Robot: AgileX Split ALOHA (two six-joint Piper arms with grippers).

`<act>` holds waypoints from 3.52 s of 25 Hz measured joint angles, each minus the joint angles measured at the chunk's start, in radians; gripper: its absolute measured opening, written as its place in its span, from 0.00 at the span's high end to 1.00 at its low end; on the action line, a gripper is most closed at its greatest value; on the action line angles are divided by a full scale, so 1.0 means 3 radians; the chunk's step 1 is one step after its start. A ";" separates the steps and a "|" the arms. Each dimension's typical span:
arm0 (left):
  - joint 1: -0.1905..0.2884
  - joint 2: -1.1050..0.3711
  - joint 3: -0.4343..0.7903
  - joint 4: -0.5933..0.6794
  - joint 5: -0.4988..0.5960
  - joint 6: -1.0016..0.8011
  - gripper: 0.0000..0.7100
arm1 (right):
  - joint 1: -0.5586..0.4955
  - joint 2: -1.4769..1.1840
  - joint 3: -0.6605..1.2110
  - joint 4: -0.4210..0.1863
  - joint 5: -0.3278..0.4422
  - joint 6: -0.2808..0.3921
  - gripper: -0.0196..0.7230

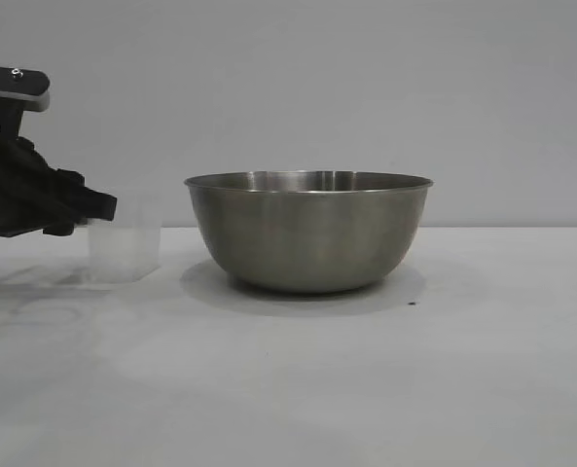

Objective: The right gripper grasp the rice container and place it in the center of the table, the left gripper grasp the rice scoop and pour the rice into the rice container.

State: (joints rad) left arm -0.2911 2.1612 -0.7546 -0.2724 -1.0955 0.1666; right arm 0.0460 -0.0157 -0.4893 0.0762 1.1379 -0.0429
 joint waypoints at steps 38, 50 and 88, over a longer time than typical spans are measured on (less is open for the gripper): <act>0.0000 -0.1005 0.1378 -0.0171 -0.0139 0.0157 0.54 | 0.0000 0.0000 0.0000 0.0000 0.0000 0.0000 0.61; 0.0000 -0.1160 0.1405 -0.0256 -0.0139 0.0184 0.54 | 0.0000 0.0000 0.0000 0.0000 0.0000 0.0000 0.61; 0.0851 -0.1196 0.1405 0.0893 -0.0139 -0.0122 0.65 | 0.0000 0.0000 0.0000 0.0000 0.0000 0.0000 0.61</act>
State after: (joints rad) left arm -0.0357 1.8025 -0.3332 -0.0045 -1.1372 0.1300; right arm 0.0460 -0.0157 -0.4893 0.0762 1.1379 -0.0429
